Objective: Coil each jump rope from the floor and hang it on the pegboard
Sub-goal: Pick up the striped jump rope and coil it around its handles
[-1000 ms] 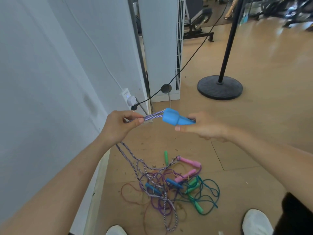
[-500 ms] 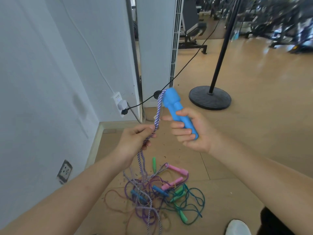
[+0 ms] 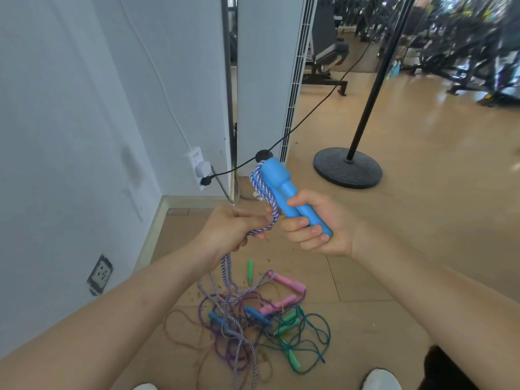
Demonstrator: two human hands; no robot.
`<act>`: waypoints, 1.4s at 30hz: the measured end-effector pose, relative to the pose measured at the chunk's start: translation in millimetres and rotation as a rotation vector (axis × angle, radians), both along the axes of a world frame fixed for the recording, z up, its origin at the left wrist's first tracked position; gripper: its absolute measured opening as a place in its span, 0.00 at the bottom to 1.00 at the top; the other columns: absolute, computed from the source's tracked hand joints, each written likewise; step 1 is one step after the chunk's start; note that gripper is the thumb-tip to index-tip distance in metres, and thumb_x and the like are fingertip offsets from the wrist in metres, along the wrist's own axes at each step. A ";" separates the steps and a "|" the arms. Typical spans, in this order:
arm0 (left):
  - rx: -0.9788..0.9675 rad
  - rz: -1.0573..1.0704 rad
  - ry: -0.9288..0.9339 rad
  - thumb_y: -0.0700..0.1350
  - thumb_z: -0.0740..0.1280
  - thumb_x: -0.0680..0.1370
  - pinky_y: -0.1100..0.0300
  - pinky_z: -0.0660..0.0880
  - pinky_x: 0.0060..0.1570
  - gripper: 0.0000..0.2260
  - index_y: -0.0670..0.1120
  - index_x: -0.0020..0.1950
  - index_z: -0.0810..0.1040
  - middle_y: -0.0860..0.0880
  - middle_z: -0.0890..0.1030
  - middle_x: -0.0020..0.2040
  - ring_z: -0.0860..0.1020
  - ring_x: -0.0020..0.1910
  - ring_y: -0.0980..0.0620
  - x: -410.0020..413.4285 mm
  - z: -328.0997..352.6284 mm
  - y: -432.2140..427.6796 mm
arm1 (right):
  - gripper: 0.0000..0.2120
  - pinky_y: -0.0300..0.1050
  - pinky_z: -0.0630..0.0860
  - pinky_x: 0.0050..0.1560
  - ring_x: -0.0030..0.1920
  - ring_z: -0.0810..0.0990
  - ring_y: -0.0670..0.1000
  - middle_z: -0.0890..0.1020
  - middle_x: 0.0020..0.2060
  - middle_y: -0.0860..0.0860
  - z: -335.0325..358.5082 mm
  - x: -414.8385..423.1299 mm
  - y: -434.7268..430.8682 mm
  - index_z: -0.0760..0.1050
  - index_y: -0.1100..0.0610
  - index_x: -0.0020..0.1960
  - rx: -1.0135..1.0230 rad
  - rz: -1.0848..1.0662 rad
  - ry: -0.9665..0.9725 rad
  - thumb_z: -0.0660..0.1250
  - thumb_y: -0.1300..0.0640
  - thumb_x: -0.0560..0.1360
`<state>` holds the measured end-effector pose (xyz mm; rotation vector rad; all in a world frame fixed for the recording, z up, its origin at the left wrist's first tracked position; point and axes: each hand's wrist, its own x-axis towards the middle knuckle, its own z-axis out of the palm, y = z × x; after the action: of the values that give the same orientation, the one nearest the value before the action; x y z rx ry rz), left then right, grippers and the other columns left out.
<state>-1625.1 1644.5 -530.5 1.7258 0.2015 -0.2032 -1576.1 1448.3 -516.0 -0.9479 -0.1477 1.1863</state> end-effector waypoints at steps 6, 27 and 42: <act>0.089 -0.087 -0.055 0.51 0.74 0.75 0.65 0.66 0.27 0.08 0.47 0.48 0.87 0.47 0.83 0.33 0.66 0.26 0.54 -4.8 -0.2 4.2 | 0.05 0.32 0.56 0.16 0.19 0.62 0.42 0.64 0.25 0.47 6.4 0.8 -3.4 0.71 0.54 0.46 -0.150 -0.063 -0.079 0.63 0.55 0.73; 0.279 -0.297 -0.279 0.51 0.72 0.77 0.60 0.56 0.29 0.10 0.48 0.38 0.83 0.48 0.63 0.29 0.59 0.28 0.53 -4.3 30.4 29.0 | 0.26 0.49 0.72 0.38 0.36 0.72 0.54 0.70 0.35 0.46 -28.8 -9.7 0.1 0.61 0.51 0.40 -1.179 0.203 -1.535 0.73 0.35 0.68; 0.189 -0.201 -0.304 0.45 0.73 0.76 0.68 0.69 0.32 0.08 0.40 0.49 0.85 0.49 0.81 0.31 0.73 0.29 0.60 23.4 9.1 47.1 | 0.45 0.46 0.66 0.34 0.30 0.68 0.57 0.67 0.28 0.45 -17.8 -51.3 -4.9 0.45 0.47 0.80 -0.978 0.049 -2.034 0.68 0.39 0.74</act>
<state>-1601.6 1691.6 -521.4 1.9401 -0.1828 -0.0675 -1627.4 1443.4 -533.8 -2.7071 -1.2449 -0.2387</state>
